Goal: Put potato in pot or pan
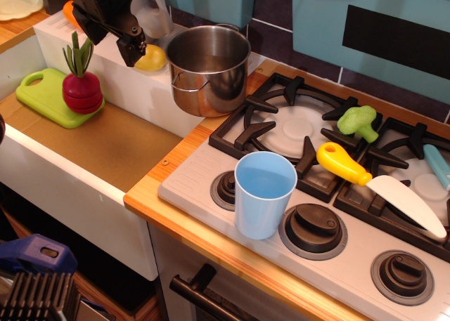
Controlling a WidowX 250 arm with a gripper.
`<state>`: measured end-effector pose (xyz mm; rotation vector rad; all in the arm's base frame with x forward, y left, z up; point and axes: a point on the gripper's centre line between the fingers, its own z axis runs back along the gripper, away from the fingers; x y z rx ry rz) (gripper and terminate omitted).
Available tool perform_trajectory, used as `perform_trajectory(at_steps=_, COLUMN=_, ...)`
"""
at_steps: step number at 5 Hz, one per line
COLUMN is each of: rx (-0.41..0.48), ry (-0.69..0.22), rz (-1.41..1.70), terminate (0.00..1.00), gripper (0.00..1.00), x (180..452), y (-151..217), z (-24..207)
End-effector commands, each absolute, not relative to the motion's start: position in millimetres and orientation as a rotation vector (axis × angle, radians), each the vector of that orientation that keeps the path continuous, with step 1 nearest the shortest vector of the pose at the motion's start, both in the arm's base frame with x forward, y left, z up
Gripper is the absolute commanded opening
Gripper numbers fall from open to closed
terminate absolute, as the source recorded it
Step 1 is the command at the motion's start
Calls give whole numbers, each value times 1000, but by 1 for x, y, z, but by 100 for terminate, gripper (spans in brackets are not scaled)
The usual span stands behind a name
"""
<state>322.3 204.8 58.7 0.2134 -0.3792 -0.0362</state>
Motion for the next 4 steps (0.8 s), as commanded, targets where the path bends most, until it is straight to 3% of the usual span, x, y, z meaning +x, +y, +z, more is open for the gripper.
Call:
perform_trajectory(at_steps=1, rx=213, ry=-379, rz=-36, terminate=0, gripper=100, x=322, y=205, z=59)
perform_trajectory(at_steps=4, rx=191, ry=-453, rz=-75, terminate=0, gripper=100, x=344, y=214, z=54)
